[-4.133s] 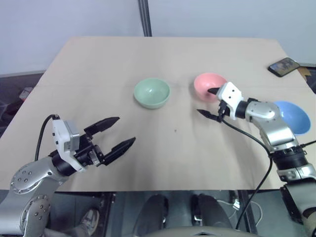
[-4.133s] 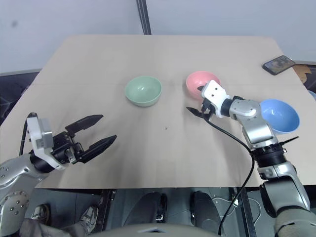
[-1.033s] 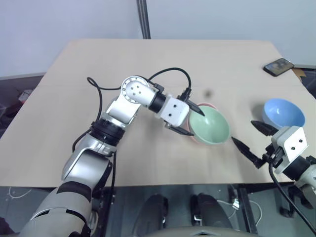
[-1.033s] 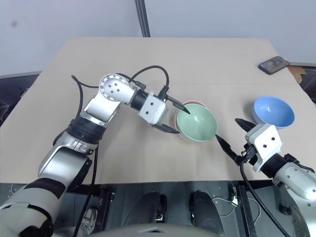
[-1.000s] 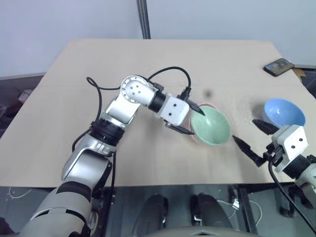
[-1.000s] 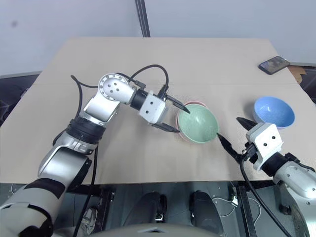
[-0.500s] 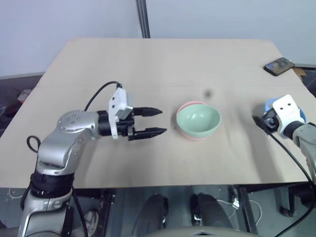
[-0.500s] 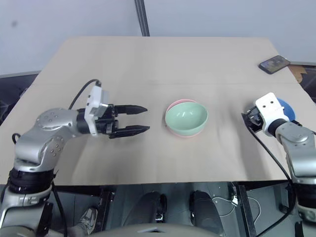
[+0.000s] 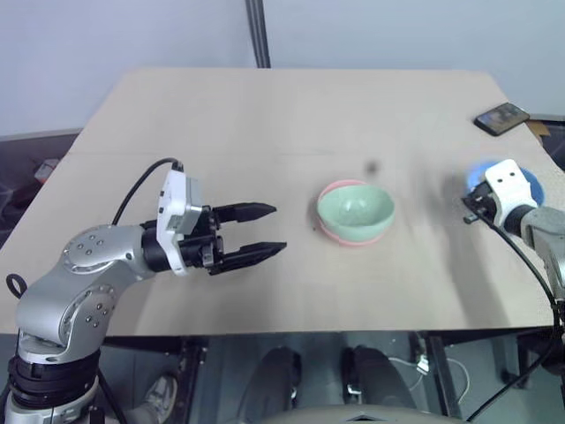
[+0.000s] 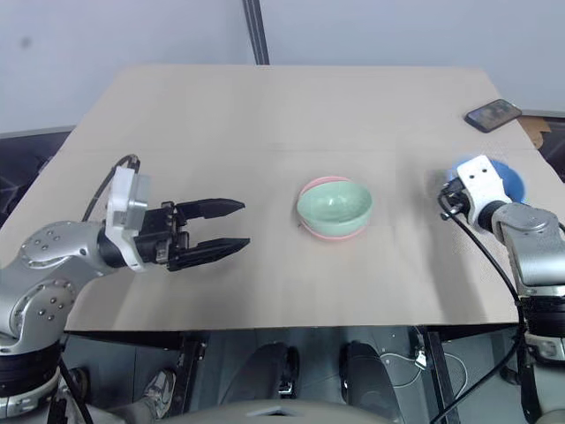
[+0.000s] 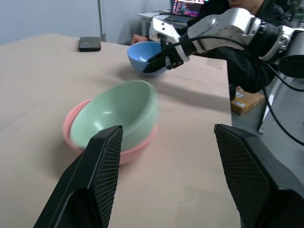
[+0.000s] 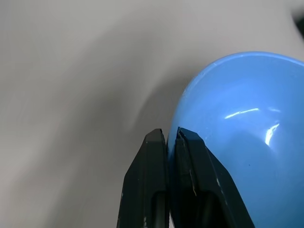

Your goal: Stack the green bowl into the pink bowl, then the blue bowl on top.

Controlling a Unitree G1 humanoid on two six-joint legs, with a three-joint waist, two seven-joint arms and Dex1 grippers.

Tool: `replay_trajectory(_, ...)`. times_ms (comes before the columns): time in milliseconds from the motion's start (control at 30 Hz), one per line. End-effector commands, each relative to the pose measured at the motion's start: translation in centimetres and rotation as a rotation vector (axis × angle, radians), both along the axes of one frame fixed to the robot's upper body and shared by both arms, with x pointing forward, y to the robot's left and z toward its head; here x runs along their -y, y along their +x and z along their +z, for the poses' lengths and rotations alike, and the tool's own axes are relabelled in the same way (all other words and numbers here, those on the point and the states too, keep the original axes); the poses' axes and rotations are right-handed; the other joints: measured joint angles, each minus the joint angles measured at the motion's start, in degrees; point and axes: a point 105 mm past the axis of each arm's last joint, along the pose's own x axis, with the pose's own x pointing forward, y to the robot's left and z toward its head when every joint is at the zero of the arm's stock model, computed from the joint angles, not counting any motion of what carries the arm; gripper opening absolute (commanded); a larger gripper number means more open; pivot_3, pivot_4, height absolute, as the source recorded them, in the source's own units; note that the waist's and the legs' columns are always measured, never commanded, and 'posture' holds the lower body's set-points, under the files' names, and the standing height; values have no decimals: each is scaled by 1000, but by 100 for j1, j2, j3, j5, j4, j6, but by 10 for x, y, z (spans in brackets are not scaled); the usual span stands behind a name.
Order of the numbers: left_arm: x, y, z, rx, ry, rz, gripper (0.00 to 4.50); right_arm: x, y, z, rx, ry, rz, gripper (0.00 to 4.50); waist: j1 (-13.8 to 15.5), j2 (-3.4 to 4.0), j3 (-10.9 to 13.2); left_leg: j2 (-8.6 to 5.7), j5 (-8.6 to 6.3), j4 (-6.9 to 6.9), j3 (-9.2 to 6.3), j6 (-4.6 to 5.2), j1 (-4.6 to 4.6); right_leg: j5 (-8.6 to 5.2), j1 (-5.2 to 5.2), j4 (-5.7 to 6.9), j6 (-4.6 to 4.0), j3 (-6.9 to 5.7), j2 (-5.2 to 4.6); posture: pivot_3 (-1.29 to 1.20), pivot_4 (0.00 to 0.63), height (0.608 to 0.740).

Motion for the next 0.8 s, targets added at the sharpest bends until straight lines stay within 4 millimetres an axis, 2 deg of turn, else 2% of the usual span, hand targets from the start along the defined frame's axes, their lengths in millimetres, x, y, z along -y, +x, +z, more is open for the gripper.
replay_trajectory(33,-5,1,4,51,-25,53,3280,-98,-43,75,238,180,542,43,-24,1,1,2,0,-2,0,0,0,0,-2,0,0,0,2,0,150,740)
replay_trajectory(133,-7,3,-6,40,-12,73,3280,-143,-70,91,222,287,751,43,-59,3,2,18,-1,-11,-2,-2,1,0,-6,0,1,-2,12,0,150,740)
replay_trajectory(233,-9,9,-9,61,-12,104,3280,-168,-85,78,131,271,848,43,23,-9,-5,14,-1,-11,-8,-2,0,0,-3,-4,-1,-9,4,0,150,740)
replay_trajectory(333,-10,15,-6,86,-26,136,3280,-173,-86,43,7,209,857,43,68,-15,-8,-2,-2,-10,-14,1,0,-11,7,-20,-20,-15,-16,0,150,740)
replay_trajectory(400,-9,14,-6,89,-27,137,3280,-171,-78,19,-46,159,829,43,52,-15,-8,-14,-5,-10,-13,7,-4,-11,7,-21,-20,-15,-33,0,150,740)
replay_trajectory(500,-9,11,-7,94,-25,152,3280,-165,-61,-4,-58,94,786,43,18,-13,-7,-18,-5,-10,-10,5,-7,-10,4,-27,-20,-14,-37,0,150,740)
replay_trajectory(633,-10,7,-6,104,-27,178,3280,-167,-51,1,-19,85,801,1446,12,-11,-7,-10,-3,-15,-11,0,-7,-10,-3,-23,-19,-14,-27,0,150,740)
replay_trajectory(700,-12,5,-6,103,-27,190,3280,-168,-51,5,5,81,815,2616,28,-9,-6,-10,-4,-18,-11,1,-12,-10,-9,-21,-20,-14,-29,0,150,740)
replay_trajectory(733,-12,5,-7,102,-27,198,3280,-168,-51,7,18,79,821,2891,27,-9,-6,-10,-4,-18,-11,2,-12,-10,-10,-20,-20,-14,-29,0,150,740)
replay_trajectory(767,-13,5,-7,101,-27,204,3280,-169,-52,9,27,78,825,3434,23,-9,-6,-10,-4,-18,-12,3,-12,-10,-10,-20,-21,-14,-29,0,150,740)
replay_trajectory(800,-14,6,-7,113,-26,228,3280,-169,-52,14,46,94,825,3764,27,-9,-6,-10,-5,-18,-12,4,-12,-10,-9,-21,-20,-14,-30,0,150,740)
